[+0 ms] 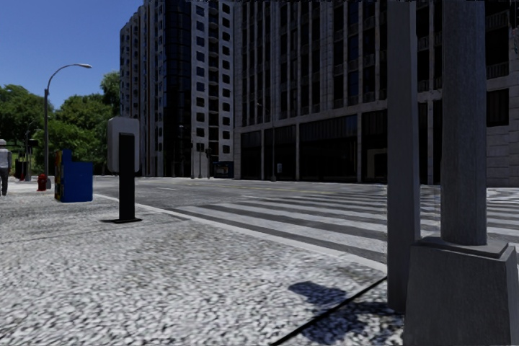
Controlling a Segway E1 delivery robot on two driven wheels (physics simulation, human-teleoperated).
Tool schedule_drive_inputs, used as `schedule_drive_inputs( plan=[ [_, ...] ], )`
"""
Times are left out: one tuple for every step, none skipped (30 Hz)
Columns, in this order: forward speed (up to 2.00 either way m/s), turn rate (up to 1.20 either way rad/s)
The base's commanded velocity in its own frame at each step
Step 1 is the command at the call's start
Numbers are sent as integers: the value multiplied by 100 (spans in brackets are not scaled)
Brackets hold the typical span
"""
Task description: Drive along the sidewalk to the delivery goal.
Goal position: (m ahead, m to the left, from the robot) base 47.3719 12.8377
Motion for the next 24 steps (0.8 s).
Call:
schedule_drive_inputs(
  plan=[
    [148,67],
    [148,67],
    [148,67],
    [148,67],
    [148,67],
    [148,61],
    [148,46],
    [148,46],
    [148,29],
    [148,0],
    [148,0],
    [148,0],
    [148,0],
    [148,0],
    [148,0],
    [148,-3],
    [148,-16],
    [148,-27],
    [148,-27],
    [148,-29],
    [148,-35],
    [148,-39],
    [148,-44],
    [148,-45]
  ],
)
